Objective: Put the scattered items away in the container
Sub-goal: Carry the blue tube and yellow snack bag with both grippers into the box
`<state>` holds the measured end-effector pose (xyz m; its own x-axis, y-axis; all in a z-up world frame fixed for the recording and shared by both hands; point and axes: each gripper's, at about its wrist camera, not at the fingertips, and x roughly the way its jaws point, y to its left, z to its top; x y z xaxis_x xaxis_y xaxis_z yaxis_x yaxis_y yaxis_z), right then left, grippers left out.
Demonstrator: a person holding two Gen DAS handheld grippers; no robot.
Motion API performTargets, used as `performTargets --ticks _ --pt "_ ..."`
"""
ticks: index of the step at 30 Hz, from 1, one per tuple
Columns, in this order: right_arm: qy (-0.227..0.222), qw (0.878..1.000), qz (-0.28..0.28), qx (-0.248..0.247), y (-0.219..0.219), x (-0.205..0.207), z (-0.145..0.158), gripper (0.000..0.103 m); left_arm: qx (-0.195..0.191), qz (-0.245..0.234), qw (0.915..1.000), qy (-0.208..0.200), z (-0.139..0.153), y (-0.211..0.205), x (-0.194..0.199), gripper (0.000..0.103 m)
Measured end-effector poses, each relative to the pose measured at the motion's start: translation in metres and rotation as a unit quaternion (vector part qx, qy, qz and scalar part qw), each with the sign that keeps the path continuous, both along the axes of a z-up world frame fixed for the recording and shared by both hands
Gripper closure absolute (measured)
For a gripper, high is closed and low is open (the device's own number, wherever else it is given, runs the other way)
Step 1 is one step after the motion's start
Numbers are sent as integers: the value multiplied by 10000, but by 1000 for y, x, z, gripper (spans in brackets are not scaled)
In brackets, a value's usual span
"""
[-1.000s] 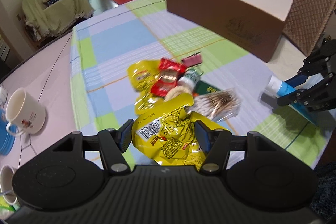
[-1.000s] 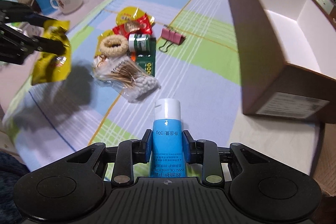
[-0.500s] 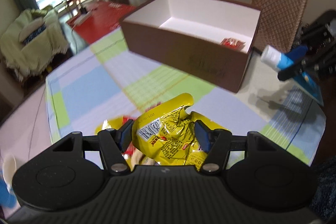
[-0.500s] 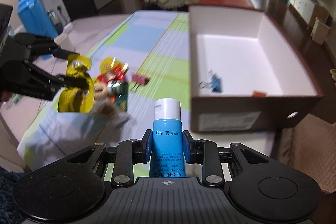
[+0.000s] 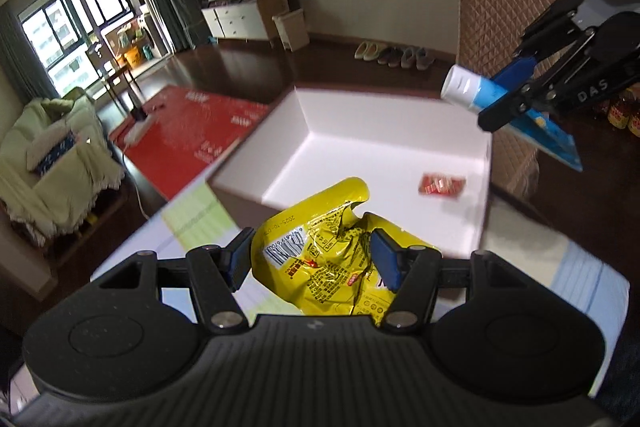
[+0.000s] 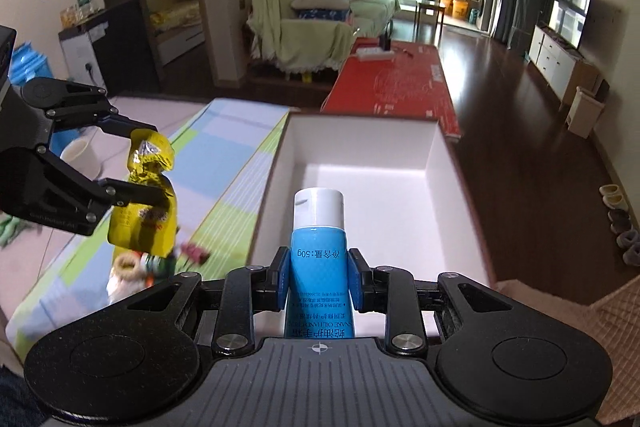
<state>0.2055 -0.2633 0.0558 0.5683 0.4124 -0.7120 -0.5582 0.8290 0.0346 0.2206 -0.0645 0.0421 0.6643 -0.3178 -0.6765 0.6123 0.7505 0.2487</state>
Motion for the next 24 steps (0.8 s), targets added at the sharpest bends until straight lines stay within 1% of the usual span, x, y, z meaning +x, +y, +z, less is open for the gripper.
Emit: performTargets --ticks 5,10,17,24 --pt "3 10000 -37 13 -4 36 8 75 -42 -128 9999 -75 13 -27 35 45" --pt "88 9999 -90 -4 -9 66 8 75 21 -236 9997 -43 14 -53 69 45" --pt "200 9996 -186 76 -16 103 4 75 184 -295 9994 90 5 -76 107 45" --pt "420 9987 -282 93 -19 131 -11 75 298 -331 9986 271 -15 -86 139 45"
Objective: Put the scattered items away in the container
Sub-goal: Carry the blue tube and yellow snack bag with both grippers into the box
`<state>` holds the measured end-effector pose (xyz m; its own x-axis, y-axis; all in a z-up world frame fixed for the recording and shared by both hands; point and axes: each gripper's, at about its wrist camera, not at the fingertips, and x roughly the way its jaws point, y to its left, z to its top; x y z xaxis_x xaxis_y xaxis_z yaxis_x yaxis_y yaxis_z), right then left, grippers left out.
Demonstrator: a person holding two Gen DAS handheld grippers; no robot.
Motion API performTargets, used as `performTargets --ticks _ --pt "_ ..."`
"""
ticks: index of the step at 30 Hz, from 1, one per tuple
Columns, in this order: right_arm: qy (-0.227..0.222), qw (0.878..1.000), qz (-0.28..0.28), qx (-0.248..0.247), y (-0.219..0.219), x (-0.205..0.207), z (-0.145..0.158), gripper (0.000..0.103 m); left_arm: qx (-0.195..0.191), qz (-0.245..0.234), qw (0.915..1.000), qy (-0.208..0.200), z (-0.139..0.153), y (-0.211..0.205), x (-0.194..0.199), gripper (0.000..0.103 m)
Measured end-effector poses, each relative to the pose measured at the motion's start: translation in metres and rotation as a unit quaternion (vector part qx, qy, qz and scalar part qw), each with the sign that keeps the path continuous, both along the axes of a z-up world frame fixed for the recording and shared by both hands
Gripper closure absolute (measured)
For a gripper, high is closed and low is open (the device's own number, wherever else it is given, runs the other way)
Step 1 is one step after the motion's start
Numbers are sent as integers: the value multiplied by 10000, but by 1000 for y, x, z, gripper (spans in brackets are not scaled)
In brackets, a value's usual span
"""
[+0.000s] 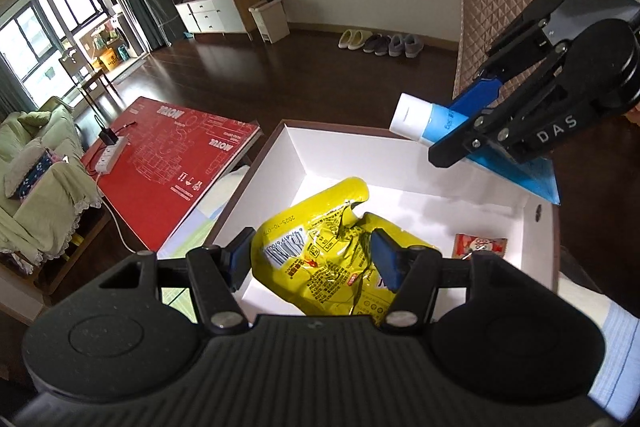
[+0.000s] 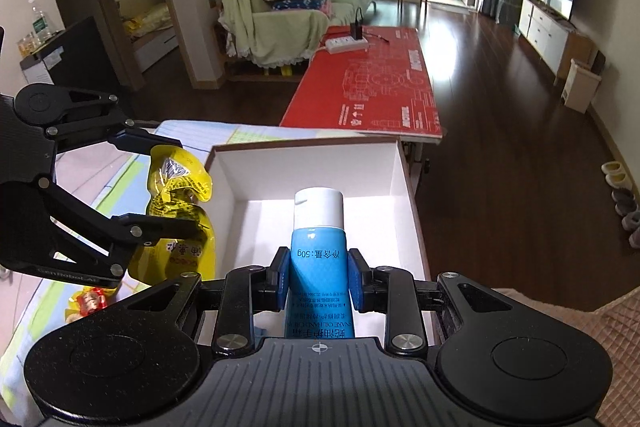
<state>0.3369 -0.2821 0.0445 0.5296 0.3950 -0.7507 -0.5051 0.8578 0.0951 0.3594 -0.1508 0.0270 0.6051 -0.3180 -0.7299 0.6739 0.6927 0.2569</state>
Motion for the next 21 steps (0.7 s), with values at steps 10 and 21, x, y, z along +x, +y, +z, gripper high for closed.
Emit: performTargets --ticks 10,21 --pt "382 9991 -194 -45 2 35 -34 75 165 23 9994 317 -36 -2 36 45" --pt "698 9972 -245 -146 12 57 -72 75 412 95 9968 679 -83 -1 67 45"
